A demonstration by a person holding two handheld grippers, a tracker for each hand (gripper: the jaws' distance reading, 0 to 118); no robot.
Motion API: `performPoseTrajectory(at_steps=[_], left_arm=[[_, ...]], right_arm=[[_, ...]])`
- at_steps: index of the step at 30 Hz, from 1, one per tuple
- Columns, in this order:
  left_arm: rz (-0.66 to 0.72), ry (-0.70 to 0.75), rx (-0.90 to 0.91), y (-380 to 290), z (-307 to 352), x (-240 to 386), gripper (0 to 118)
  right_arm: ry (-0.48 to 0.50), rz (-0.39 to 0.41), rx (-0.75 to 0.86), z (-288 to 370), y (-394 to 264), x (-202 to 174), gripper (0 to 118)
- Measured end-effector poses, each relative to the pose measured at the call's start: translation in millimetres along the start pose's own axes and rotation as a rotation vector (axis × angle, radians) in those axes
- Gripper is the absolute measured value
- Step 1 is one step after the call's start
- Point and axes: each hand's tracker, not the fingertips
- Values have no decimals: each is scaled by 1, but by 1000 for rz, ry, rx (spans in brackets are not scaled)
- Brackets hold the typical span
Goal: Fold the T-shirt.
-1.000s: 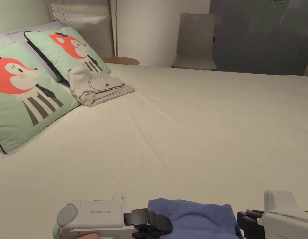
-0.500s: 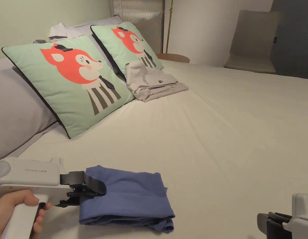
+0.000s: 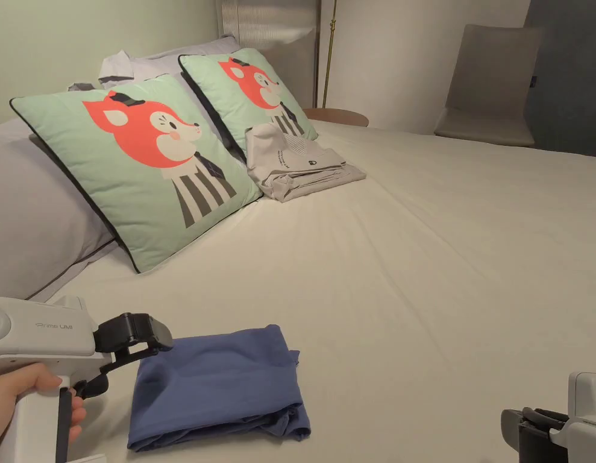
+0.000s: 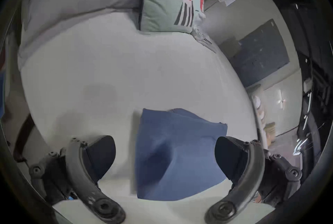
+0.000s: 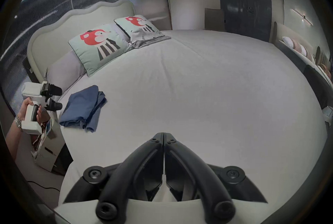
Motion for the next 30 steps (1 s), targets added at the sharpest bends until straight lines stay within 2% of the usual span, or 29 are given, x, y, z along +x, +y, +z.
performPoseTrajectory(at_steps=[4,5,6,8,9,10,11,16,19,25,30], left_arm=[[-54,-64,-10,-24,21,29,109],[-64,-96,-5,-34,28,38,106],[-81,-132,-6,-43,33,49,91],[-117,-166,-25,-61,36,71,52],[-134,-159,-37,-73,39,83,23],[-179,-149,-39,-84,35,94,8],[-215,-138,-40,-95,32,106,1],[-374,-135,16,-137,12,162,0],[-463,-148,123,-155,10,199,0],[-678,-171,503,-189,35,278,0],[-734,-217,809,-210,58,319,0]], right_arm=[[-8,-5,28,15,-5,9,0],[-10,-7,34,19,-7,12,0],[-12,-13,42,24,-9,16,0],[-17,-32,57,32,-13,23,0],[-22,-38,61,36,-15,26,0],[-28,-42,68,40,-18,29,0],[-37,-46,78,46,-20,32,0],[-100,-51,132,75,-30,47,0],[-188,-39,207,102,-33,55,0],[-372,-8,436,152,-23,65,0],[-505,18,686,191,-6,63,0]])
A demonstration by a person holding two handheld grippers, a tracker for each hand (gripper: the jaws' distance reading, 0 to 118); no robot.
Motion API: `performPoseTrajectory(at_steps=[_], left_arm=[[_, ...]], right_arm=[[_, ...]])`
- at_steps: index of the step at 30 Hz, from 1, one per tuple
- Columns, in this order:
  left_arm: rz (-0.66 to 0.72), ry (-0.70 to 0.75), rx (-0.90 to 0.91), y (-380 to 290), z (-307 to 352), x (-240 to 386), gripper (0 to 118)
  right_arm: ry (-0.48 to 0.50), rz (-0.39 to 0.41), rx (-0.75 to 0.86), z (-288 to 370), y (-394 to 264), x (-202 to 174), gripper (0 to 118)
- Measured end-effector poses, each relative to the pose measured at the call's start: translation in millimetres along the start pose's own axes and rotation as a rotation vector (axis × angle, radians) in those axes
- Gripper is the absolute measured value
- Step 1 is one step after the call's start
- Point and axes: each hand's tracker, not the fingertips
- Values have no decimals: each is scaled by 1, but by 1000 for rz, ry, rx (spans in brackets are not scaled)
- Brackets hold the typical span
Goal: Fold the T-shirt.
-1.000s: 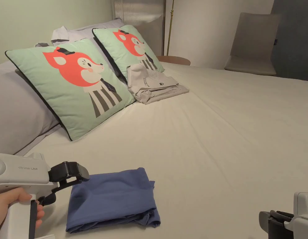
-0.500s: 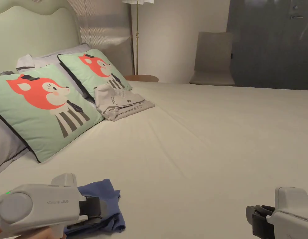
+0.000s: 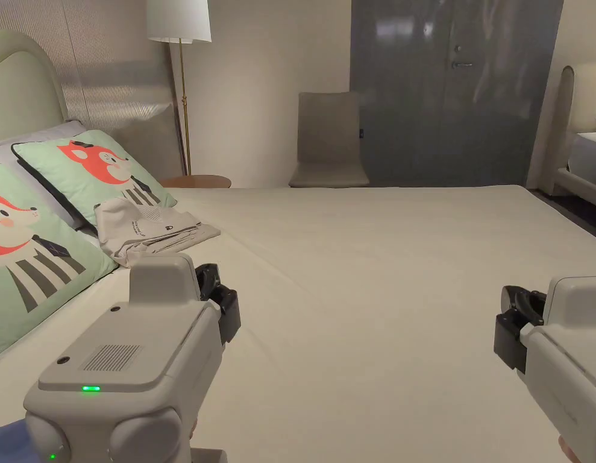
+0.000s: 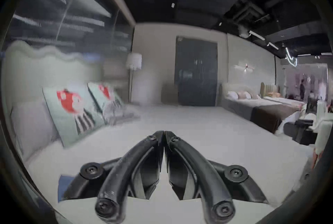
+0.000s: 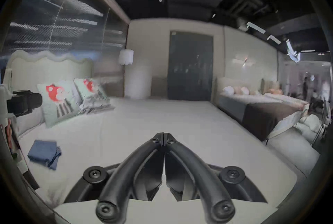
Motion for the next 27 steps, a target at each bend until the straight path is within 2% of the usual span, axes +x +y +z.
performPoseTrajectory(at_steps=[4,7,27], left_arm=[[-48,53,149,11,10,16,0],[-78,84,206,14,13,25,0],[-43,59,136,11,9,19,0]], right_arm=[[-92,6,198,17,21,5,0],[-117,53,266,22,28,4,0],[-71,63,192,15,18,-1,0]])
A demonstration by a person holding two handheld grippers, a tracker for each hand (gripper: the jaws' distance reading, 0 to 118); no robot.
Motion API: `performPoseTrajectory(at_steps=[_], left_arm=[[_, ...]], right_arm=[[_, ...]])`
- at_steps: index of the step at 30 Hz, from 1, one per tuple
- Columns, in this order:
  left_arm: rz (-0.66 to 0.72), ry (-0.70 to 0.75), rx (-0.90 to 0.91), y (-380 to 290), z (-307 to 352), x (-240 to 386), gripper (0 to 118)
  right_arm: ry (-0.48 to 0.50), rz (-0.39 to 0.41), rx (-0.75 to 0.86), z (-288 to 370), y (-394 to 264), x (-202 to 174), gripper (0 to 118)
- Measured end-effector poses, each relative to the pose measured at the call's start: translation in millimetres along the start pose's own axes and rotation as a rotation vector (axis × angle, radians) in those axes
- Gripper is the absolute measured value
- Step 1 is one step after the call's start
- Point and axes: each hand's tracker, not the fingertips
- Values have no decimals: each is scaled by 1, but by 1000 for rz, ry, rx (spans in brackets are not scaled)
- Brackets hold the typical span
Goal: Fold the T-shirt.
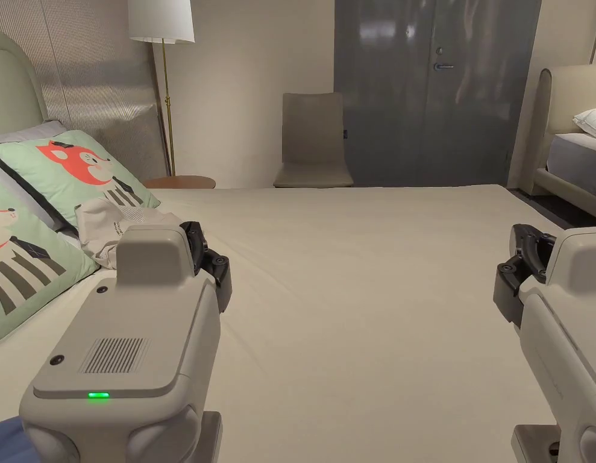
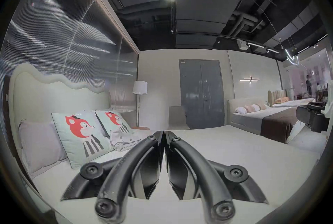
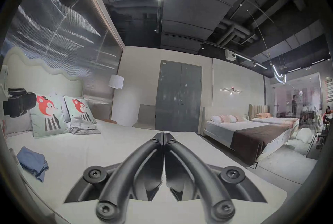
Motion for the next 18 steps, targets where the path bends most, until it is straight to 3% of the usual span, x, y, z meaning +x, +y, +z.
performPoseTrajectory(at_steps=[3,5,7,8,9,11,12,18], left_arm=[[2,6,4,-1,-1,-1,2],[-1,0,-6,-2,-2,-1,20],[2,-6,-22,-4,-4,-2,69],[6,-5,-25,-4,-4,-3,89],[3,-8,-22,-4,-3,-3,108],[-8,2,0,-6,0,-2,110],[-11,-3,0,-6,1,-2,111],[4,-14,4,-3,1,-5,111]], right_arm=[[6,0,-5,-1,0,-1,0],[10,0,-3,-1,-1,-2,0],[4,5,-6,-1,-2,-3,4],[7,3,-10,-2,-2,-3,16],[16,-5,-10,-1,-2,-3,50],[33,-23,-31,-5,-2,-1,108],[33,-27,-39,-6,-3,0,118],[17,-31,-24,-3,-3,1,118]])
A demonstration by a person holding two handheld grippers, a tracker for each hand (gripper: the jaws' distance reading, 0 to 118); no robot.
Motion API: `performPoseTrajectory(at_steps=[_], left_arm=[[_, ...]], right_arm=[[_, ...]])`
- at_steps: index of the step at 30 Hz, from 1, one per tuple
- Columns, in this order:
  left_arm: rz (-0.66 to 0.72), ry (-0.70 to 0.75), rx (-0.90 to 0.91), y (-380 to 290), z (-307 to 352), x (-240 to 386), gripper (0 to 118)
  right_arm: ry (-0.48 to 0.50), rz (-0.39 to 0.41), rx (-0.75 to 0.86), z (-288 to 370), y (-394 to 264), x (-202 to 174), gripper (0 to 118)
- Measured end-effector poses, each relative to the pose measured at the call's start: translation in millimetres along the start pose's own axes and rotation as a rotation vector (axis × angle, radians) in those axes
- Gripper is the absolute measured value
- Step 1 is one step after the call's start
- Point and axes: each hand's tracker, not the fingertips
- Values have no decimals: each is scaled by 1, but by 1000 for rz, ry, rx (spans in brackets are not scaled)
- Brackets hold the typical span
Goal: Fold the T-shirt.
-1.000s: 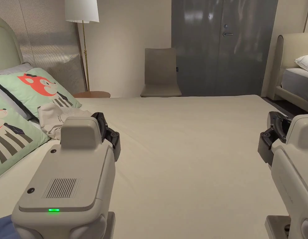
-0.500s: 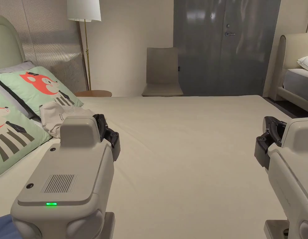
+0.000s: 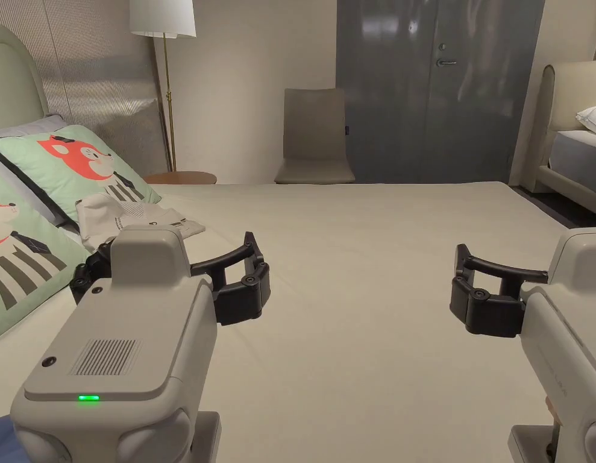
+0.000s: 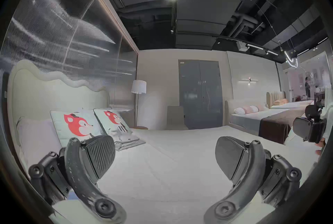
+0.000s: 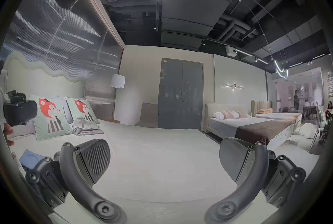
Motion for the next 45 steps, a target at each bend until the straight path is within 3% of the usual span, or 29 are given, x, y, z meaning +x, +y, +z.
performPoseTrajectory(at_steps=[45], left_arm=[[13,27,11,-1,2,-7,111]], right_arm=[[40,23,6,2,2,-6,118]])
